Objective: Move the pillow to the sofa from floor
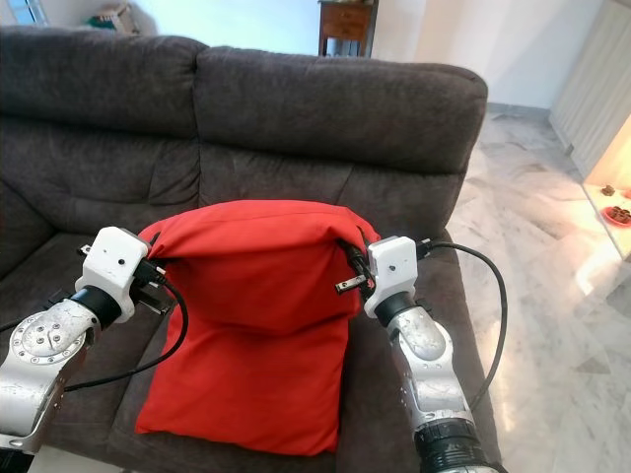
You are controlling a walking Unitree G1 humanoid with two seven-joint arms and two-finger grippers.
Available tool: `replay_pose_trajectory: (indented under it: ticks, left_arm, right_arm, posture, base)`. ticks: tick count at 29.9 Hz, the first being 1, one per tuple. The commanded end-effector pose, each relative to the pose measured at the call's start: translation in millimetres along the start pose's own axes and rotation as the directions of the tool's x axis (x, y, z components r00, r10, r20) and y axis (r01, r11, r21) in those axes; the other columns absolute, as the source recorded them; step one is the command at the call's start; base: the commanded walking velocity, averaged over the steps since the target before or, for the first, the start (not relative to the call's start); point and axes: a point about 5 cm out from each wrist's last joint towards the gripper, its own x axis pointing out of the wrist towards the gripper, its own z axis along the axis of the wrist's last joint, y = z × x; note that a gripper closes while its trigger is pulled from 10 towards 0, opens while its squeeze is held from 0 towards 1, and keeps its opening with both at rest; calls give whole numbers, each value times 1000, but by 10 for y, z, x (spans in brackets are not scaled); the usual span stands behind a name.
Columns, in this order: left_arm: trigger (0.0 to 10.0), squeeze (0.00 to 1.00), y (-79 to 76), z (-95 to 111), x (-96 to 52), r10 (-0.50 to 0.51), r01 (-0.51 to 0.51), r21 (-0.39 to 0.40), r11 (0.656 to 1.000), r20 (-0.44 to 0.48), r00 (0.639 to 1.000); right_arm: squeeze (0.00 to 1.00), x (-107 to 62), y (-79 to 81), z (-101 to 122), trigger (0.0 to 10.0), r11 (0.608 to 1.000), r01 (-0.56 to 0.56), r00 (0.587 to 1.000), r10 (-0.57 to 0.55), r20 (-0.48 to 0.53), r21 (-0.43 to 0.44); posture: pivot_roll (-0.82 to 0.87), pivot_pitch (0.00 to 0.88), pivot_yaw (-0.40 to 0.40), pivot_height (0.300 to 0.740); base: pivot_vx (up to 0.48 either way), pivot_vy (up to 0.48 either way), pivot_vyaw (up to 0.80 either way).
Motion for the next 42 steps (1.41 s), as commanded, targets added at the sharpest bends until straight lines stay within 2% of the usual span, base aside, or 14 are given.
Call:
replay_pose_trajectory:
  ticks: [1, 3, 4, 5, 19, 23, 24, 25, 26, 28, 29, 31, 38, 42]
  left_arm:
    - [10000, 0, 17, -76, -25, 7, -7, -4, 1000, -39, 999]
    - [10000, 0, 13, -82, -27, 6, -6, -6, 1000, -41, 999]
    - [10000, 1000, 2, -97, -29, 1, -1, -9, 1000, -45, 999]
    - [10000, 1000, -6, -111, -32, 0, -1, -8, 1000, -50, 999]
    - [10000, 1000, 20, -216, -72, 30, -29, 10, 1000, -88, 996]
    - [10000, 976, 70, -365, -122, 75, -73, 16, 997, -140, 987]
    - [10000, 0, 75, -426, -146, 86, -87, 0, 996, -159, 984]
    - [10000, 0, 79, -491, -175, 97, -103, -26, 994, -178, 979]
    - [10000, 0, 72, -599, -226, 107, -123, -68, 990, -207, 973]
    - [10000, 0, 46, -801, -324, 124, -166, -143, 976, -265, 956]
    - [10000, 0, -18, -1052, -452, 130, -204, -193, 960, -338, 932]
    - [10000, 0, -68, -1197, -532, 131, -218, -186, 958, -393, 910]
    - [10000, 0, -364, -1747, -914, 88, -234, -171, 957, -598, 797]
    - [10000, 0, -556, -1982, -1132, 23, -196, -182, 964, -672, 740]
  right_arm:
    - [0, -63, -128, -45, 10000, 998, 68, 998, -67, -19, 6]
    - [0, -67, -130, -54, 10000, 998, 69, 997, -69, -23, 6]
    - [753, -74, -136, -66, 10000, 997, 76, 997, -76, -27, 15]
    - [1000, -79, -139, -73, 10000, 996, 81, 996, -80, -27, 26]
    - [1000, -163, -240, -136, 10000, 982, 183, 982, -182, -43, 45]
    - [1000, -296, -376, -218, 10000, 951, 304, 951, -300, -72, 52]
    - [941, -365, -440, -278, 10000, 933, 356, 931, -350, -100, 50]
    - [941, -410, -479, -318, 10000, 920, 389, 917, -381, -119, 48]
    - [0, -491, -526, -397, 10000, 901, 430, 895, -419, -155, 51]
    - [0, -628, -589, -519, 10000, 858, 503, 854, -475, -210, 102]
    - [0, -792, -643, -656, 10000, 793, 579, 808, -528, -261, 188]
    - [0, -893, -664, -746, 10000, 765, 611, 783, -548, -294, 202]
    - [0, -1531, -746, -1201, 10000, 727, 685, 618, -611, -495, -43]
    - [0, -2045, -732, -1466, 10000, 647, 750, 434, -637, -637, -136]
  posture:
    - [148, 87, -9, 740]
    - [148, 87, -9, 740]
    - [148, 89, -9, 740]
    - [146, 89, -9, 740]
    - [149, 94, -10, 740]
    - [152, 94, -11, 740]
    - [151, 94, -11, 740]
    - [148, 93, -10, 740]
    - [148, 92, -9, 740]
    - [146, 93, -7, 740]
    - [137, 92, -6, 740]
    - [130, 87, -6, 740]
    - [121, 67, -1, 740]
    - [129, 35, -1, 740]
  base:
    - [0, 0, 0]
    - [0, 0, 0]
    - [0, 0, 0]
    - [0, 0, 0]
    - [0, 0, 0]
    - [0, 0, 0]
    - [0, 0, 0]
    - [0, 0, 0]
    - [0, 0, 0]
    - [0, 0, 0]
    - [0, 0, 0]
    - [0, 0, 0]
    - [0, 0, 0]
    - [0, 0, 0]
